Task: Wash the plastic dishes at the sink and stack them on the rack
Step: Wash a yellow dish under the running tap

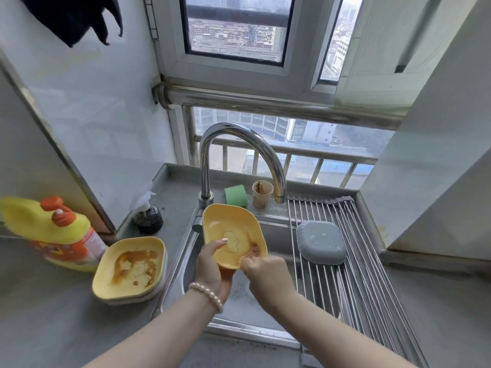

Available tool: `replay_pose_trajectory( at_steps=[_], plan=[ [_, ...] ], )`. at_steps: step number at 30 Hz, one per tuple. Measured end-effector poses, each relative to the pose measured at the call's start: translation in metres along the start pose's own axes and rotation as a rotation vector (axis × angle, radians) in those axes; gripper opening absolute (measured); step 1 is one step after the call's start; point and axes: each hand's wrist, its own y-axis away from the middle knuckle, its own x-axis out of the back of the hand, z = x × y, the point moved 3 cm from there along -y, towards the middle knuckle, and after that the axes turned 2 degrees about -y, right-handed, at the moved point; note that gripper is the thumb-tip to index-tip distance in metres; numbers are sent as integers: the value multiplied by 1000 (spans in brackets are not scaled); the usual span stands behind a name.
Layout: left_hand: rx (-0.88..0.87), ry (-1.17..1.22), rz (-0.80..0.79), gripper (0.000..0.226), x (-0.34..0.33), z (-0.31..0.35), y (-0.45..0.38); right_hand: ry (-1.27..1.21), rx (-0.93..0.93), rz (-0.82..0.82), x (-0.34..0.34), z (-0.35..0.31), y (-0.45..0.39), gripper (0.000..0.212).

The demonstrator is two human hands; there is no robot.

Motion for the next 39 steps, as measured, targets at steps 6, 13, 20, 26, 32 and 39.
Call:
replay_pose_trajectory(
  at_steps=[6, 13, 20, 26, 32, 39],
  plan=[
    [-49, 69, 67, 23, -1, -12, 3, 71, -47, 48, 14, -14, 0, 45],
    [133, 57, 41, 36, -11, -28, 10, 57, 34, 93, 18, -26, -10, 35],
    [106, -461, 245, 26, 14, 13, -34, -24, 313, -32, -5, 35, 10, 25],
    [178, -324, 226, 24, 16, 10, -32, 85, 259, -12, 4, 23, 0, 15],
    [75, -92, 232, 25, -7, -27, 2, -99, 162, 116, 3, 0, -6, 13],
    [-13, -467, 118, 37, 8, 1, -26, 33, 42, -470, 9, 34, 1, 101]
  ],
)
